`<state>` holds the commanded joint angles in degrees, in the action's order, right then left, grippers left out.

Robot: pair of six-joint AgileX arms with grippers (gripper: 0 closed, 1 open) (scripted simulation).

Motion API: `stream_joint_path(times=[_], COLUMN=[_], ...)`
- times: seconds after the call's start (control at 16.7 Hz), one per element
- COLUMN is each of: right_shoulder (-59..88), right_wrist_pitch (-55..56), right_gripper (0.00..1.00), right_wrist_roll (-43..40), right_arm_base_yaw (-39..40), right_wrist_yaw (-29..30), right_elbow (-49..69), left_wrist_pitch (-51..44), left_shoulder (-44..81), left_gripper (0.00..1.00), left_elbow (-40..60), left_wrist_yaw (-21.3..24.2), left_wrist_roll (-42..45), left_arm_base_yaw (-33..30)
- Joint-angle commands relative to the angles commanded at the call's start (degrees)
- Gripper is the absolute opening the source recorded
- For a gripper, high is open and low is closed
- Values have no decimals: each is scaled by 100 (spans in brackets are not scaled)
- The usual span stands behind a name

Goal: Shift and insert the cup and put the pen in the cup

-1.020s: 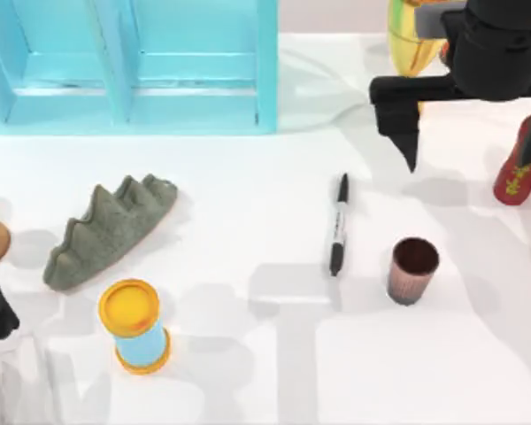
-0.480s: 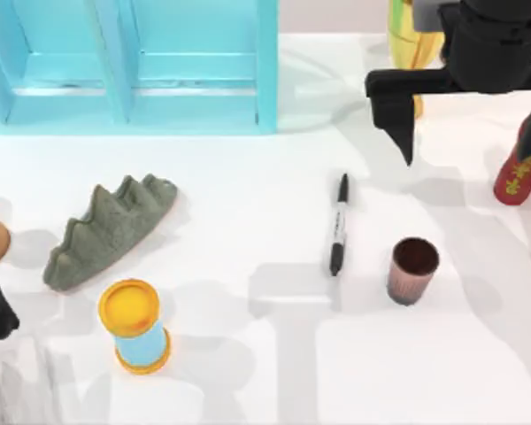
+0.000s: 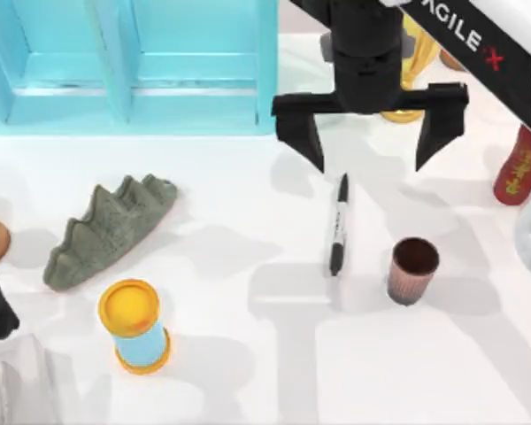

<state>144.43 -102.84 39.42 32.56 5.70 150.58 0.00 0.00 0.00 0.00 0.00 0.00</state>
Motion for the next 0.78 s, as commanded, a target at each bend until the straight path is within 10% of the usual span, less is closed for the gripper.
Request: stream_joint_path(times=[0.78], right_shoulder=[1975], right_wrist_pitch=[-52], right_gripper=[100], right_wrist_roll=[623], right_arm_base_yaw=[225], right_wrist_yaw=[187], right_elbow=[2338], left_wrist_pitch=[0], left_shoulder=[0], left_gripper=[100], left_elbow=[0], left_wrist_yaw=[0], left_wrist_roll=[0], left_arm_base_yaw=[0])
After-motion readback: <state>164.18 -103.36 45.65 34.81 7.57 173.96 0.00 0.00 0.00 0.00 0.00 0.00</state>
